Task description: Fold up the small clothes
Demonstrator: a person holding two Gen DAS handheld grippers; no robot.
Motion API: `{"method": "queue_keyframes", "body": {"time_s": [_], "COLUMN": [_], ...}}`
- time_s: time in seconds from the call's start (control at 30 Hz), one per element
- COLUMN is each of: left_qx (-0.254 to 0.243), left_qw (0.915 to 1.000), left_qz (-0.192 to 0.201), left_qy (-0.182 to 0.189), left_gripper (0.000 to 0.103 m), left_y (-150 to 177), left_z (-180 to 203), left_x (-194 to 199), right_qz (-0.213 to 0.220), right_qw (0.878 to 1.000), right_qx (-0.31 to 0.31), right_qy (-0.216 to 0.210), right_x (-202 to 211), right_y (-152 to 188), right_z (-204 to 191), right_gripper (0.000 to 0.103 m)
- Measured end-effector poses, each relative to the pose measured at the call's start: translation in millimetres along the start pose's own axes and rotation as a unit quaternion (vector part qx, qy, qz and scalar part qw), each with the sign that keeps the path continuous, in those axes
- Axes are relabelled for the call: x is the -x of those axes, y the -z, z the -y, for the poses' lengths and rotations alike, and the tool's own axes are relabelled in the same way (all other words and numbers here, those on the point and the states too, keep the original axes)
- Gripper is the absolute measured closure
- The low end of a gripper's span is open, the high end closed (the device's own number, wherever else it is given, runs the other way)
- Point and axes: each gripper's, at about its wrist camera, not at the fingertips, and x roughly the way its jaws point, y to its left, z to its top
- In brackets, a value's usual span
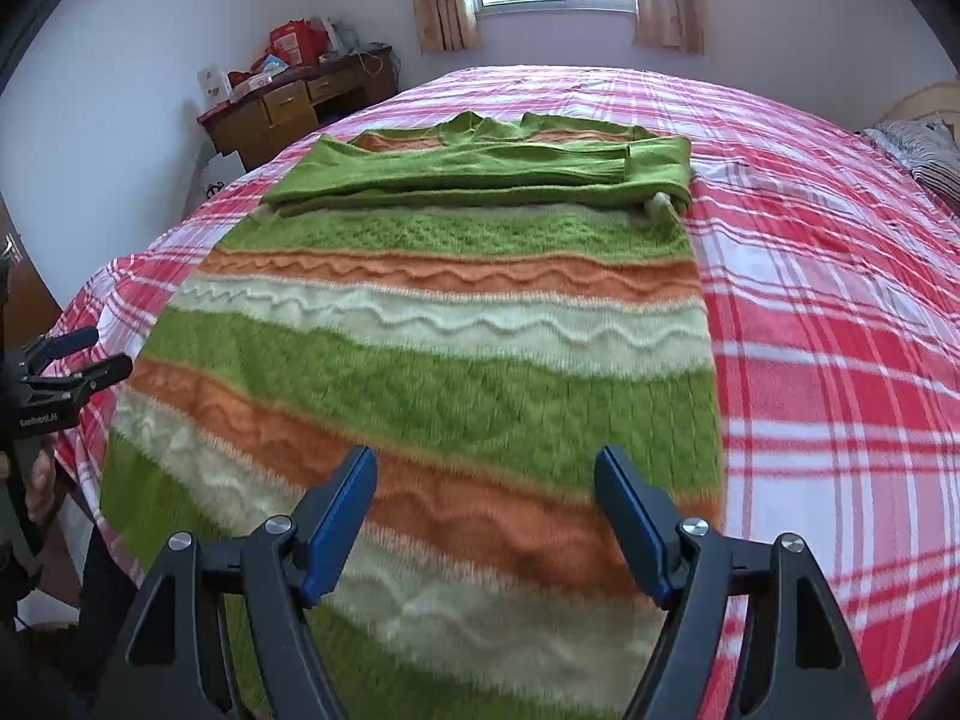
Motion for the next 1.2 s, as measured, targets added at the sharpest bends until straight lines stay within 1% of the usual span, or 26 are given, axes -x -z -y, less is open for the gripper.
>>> {"method": "queue_keyframes", "body": {"time_s": [0.2,0.3,0.37,0.43,0.5,0.53,0.57,0.7,0.77,0.83,0.93,1.0,1.03,1.07,1.13,1.2], "left_qx": [0.004,0.022,0.035,0.053,0.066,0.068,0.075,0.082,0.081,0.072,0.059,0.046,0.043,0.038,0.036,0.038], "left_qw": [0.9996,0.9980,0.9957,0.9926,0.9890,0.9870,0.9845,0.9824,0.9820,0.9832,0.9866,0.9880,0.9880,0.9871,0.9864,0.9851], "left_qz": [-0.025,-0.045,-0.059,-0.075,-0.092,-0.102,-0.112,-0.112,-0.111,-0.111,-0.103,-0.098,-0.094,-0.092,-0.089,-0.078], "left_qy": [0.015,0.040,0.063,0.080,0.096,0.104,0.112,0.125,0.130,0.125,0.112,0.110,0.115,0.125,0.133,0.149], "left_gripper": [0.001,0.008,0.017,0.018,0.025,0.030,0.033,0.033,0.039,0.039,0.040,0.058,0.085,0.092,0.093,0.093], "left_y": [25,38,47,56,65,68,71,73,75,76,81,82,79,77,74,71], "left_z": [-13,-24,-29,-33,-34,-33,-31,-25,-20,-13,-3,1,1,2,1,-4], "left_x": [4,7,8,7,4,2,-1,2,4,3,2,4,6,9,14,24], "right_qz": [0.003,0.006,0.007,0.007,0.004,0.003,0.002,0.007,0.008,0.005,-0.006,-0.009,-0.007,-0.007,-0.007,-0.004], "right_qw": [1.000,1.000,1.000,1.000,1.000,1.000,1.000,0.999,0.999,0.997,0.996,0.996,0.996,0.996,0.997,0.998], "right_qx": [0.000,-0.001,-0.002,-0.003,-0.001,0.003,0.007,0.013,0.012,0.014,0.004,0.004,0.007,0.008,0.002,-0.014], "right_qy": [0.000,-0.001,0.001,0.003,0.011,0.018,0.025,0.045,0.053,0.077,0.086,0.088,0.089,0.088,0.081,0.063], "right_x": [16,24,28,32,35,35,36,45,48,49,49,48,49,50,54,60], "right_y": [17,26,34,41,49,52,55,61,63,66,73,78,79,81,83,87], "right_z": [-4,-6,-7,-7,-7,-8,-8,-6,-5,-3,2,4,3,3,5,9], "right_gripper": [0.027,0.027,0.027,0.027,0.027,0.027,0.027,0.027,0.027,0.027,0.027,0.027,0.027,0.027,0.027,0.027]}}
